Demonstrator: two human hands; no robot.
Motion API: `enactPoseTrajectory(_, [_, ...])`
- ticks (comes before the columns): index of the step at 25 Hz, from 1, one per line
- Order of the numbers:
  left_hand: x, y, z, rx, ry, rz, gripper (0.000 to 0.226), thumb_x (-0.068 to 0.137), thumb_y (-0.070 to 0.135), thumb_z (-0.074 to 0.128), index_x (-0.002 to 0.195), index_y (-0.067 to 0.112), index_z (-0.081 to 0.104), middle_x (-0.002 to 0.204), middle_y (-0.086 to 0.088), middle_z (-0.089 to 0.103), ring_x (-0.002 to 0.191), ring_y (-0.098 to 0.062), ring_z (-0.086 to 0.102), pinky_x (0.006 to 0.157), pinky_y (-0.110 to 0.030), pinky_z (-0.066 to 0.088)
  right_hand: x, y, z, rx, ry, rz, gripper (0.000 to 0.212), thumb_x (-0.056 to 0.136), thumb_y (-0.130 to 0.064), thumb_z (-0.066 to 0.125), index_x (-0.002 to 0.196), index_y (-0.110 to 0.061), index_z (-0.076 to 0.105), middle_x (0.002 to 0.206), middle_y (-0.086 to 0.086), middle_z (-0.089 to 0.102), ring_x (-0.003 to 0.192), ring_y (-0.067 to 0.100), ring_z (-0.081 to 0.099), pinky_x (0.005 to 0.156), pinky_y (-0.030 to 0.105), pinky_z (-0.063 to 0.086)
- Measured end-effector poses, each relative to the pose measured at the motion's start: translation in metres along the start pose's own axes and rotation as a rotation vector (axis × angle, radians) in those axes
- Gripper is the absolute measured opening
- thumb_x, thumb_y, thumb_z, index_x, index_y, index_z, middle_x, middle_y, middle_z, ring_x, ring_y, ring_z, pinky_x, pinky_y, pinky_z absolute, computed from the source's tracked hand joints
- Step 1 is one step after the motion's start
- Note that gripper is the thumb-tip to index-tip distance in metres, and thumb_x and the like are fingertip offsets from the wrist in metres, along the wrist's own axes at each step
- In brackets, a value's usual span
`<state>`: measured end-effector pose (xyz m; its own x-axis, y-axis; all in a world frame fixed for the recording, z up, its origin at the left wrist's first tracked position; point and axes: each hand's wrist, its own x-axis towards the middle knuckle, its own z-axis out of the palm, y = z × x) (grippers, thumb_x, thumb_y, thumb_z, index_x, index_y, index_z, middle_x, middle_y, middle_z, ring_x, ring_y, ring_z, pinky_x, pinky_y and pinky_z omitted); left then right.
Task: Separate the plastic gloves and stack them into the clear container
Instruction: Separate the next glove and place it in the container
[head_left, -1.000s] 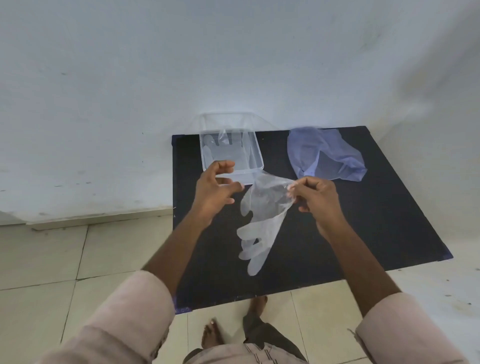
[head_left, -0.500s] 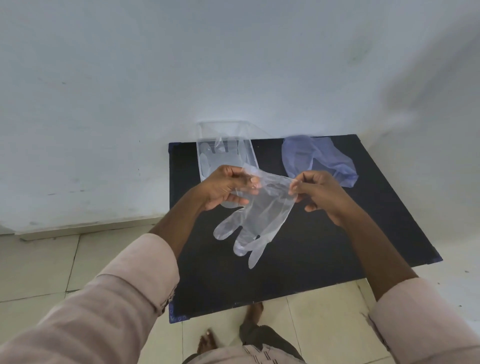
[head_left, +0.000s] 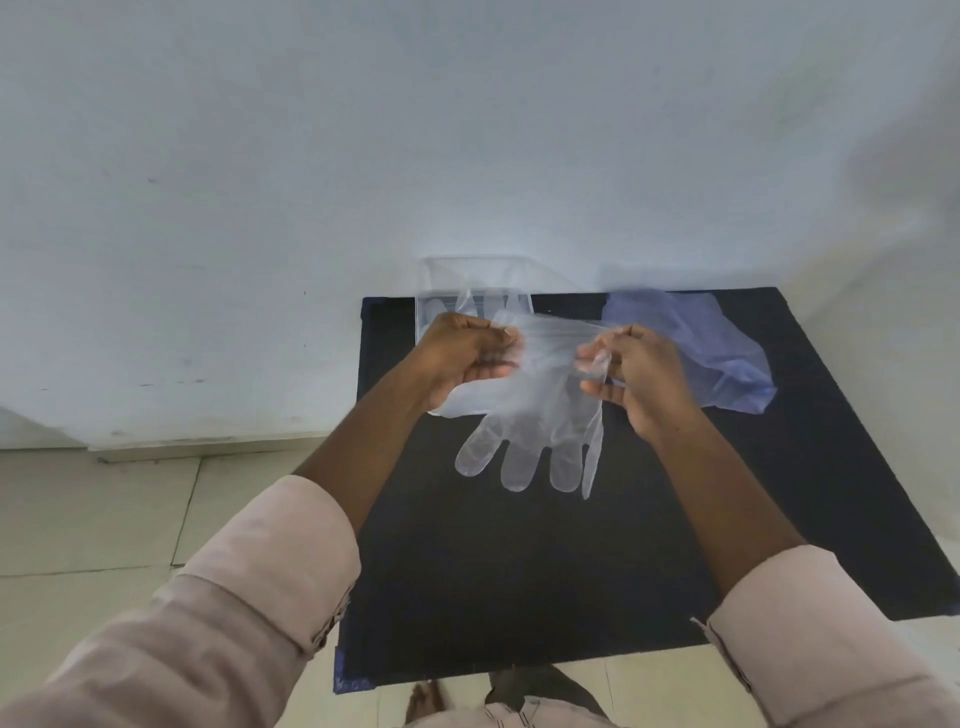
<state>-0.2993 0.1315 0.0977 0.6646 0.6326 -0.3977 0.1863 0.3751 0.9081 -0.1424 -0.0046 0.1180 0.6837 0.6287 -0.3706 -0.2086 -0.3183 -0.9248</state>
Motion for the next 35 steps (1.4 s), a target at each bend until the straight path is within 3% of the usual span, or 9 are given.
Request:
enactPoseTrajectory(5, [0.048, 0.052, -0.012, -0.004, 0.097, 0.081, 0.010, 0.090, 0.010, 0.064, 0.096, 0.010, 0.072, 0.078, -0.005, 0.074, 0.069, -0.015, 0.072, 0.070, -0.027, 0.061, 0.072, -0.040, 0.032, -0.018, -0.078, -0.037, 0.019, 0.092, -0.004, 0.044, 0.077, -0.011, 0.054, 0.075, 0.011, 0.066, 0.071, 0.025, 0.066, 0.071, 0.037, 0.058])
enactPoseTrajectory(14, [0.158, 0.117, -0.057, 0.080, 0.477, 0.127, 0.011, 0.089, 0.015, 0.063, 0.082, 0.011, 0.069, 0.078, -0.008, 0.071, 0.072, -0.020, 0.068, 0.076, -0.034, 0.058, 0.200, -0.106, 0.114, -0.225, -0.136, -0.243, 0.017, 0.081, -0.004, 0.039, 0.075, -0.015, 0.051, 0.064, 0.002, 0.064, 0.062, 0.017, 0.060, 0.064, 0.030, 0.047])
enactPoseTrajectory(18, [0.168, 0.123, -0.064, 0.149, 0.562, 0.401, 0.016, 0.086, 0.022, 0.061, 0.074, 0.016, 0.071, 0.079, -0.004, 0.070, 0.075, -0.018, 0.064, 0.076, -0.034, 0.055, 0.203, -0.109, 0.120, -0.137, -0.041, -0.668, 0.013, 0.092, -0.003, 0.042, 0.084, -0.007, 0.051, 0.076, 0.007, 0.067, 0.068, 0.004, 0.065, 0.063, 0.017, 0.044])
enactPoseTrajectory(20, [0.154, 0.113, -0.057, 0.180, 0.523, 0.575, 0.018, 0.092, 0.017, 0.057, 0.081, 0.016, 0.071, 0.084, -0.001, 0.071, 0.083, -0.015, 0.065, 0.080, -0.035, 0.054, 0.188, -0.097, 0.111, -0.082, -0.006, -0.865, 0.014, 0.098, -0.004, 0.042, 0.087, -0.001, 0.051, 0.079, 0.007, 0.070, 0.072, 0.011, 0.067, 0.064, 0.021, 0.046])
enactPoseTrajectory(22, [0.142, 0.088, -0.051, 0.239, 0.483, 0.644, 0.016, 0.095, 0.016, 0.057, 0.086, 0.012, 0.070, 0.088, -0.002, 0.071, 0.087, -0.014, 0.063, 0.080, -0.035, 0.051, 0.177, -0.070, 0.102, -0.098, -0.020, -0.928, 0.016, 0.100, -0.002, 0.042, 0.087, 0.003, 0.050, 0.079, 0.006, 0.069, 0.069, 0.019, 0.063, 0.062, 0.027, 0.043])
enactPoseTrajectory(26, [0.133, -0.003, -0.059, 0.533, 0.492, 0.513, 0.016, 0.093, 0.025, 0.061, 0.093, 0.016, 0.074, 0.105, -0.001, 0.069, 0.102, -0.011, 0.061, 0.087, -0.035, 0.049, 0.180, 0.018, 0.088, -0.455, -0.176, -0.866, 0.016, 0.097, -0.008, 0.046, 0.086, -0.005, 0.057, 0.086, 0.007, 0.069, 0.078, 0.018, 0.058, 0.072, 0.029, 0.043])
enactPoseTrajectory(28, [0.131, -0.046, -0.067, 0.888, 0.576, 0.451, 0.022, 0.090, 0.038, 0.059, 0.092, 0.024, 0.076, 0.123, -0.005, 0.064, 0.117, -0.023, 0.055, 0.095, -0.042, 0.045, 0.184, 0.057, 0.082, -0.713, -0.188, -0.814, 0.014, 0.093, -0.016, 0.049, 0.089, -0.016, 0.063, 0.093, -0.003, 0.071, 0.097, 0.020, 0.060, 0.087, 0.037, 0.041])
enactPoseTrajectory(30, [0.127, -0.073, -0.069, 1.106, 0.582, 0.364, 0.027, 0.088, 0.045, 0.055, 0.089, 0.029, 0.077, 0.138, -0.008, 0.056, 0.129, -0.033, 0.046, 0.100, -0.050, 0.040, 0.181, 0.080, 0.076, -0.892, -0.208, -0.745, 0.013, 0.092, -0.017, 0.051, 0.091, -0.022, 0.063, 0.096, -0.008, 0.071, 0.119, 0.024, 0.053, 0.095, 0.038, 0.025])
enactPoseTrajectory(35, [0.115, -0.096, -0.064, 1.272, 0.480, 0.263, 0.028, 0.089, 0.047, 0.053, 0.084, 0.034, 0.077, 0.156, -0.010, 0.035, 0.145, -0.038, 0.024, 0.111, -0.064, 0.021, 0.173, 0.085, 0.070, -1.173, -0.302, -0.723, 0.015, 0.095, -0.022, 0.045, 0.089, -0.024, 0.058, 0.093, -0.005, 0.073, 0.140, 0.026, 0.034, 0.104, 0.046, 0.011])
